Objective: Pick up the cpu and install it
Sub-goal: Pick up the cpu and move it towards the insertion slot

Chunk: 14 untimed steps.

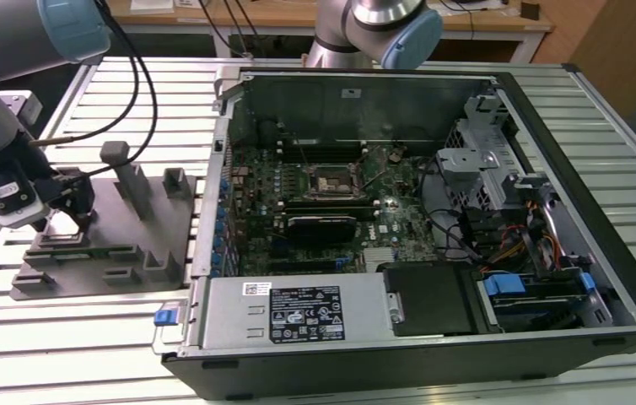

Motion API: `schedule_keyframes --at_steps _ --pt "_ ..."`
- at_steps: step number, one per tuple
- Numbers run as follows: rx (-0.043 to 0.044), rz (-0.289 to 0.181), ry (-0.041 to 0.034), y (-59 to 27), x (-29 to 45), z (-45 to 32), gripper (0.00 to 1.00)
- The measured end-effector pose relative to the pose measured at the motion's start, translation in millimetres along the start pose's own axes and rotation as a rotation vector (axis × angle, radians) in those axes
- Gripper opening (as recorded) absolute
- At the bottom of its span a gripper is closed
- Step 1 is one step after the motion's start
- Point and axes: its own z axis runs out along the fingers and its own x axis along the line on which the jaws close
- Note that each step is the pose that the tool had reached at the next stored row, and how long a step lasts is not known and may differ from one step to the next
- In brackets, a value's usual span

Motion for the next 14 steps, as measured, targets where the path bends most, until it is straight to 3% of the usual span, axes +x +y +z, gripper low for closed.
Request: schedule_keyframes --at_steps 3,4,6,14 --pt "0.0003 0.000 0.0002 0.0 0.0 0.0 0.62" --pt "0.0002 0.000 0.0001 0.0 0.0 0.0 0.56" --pt "-0.0003 0.000 -0.0005 0.2 -0.1 -1.0 0.53" --pt "0.0000 0.000 -0.0001 0.8 0.0 -18.4 0.53"
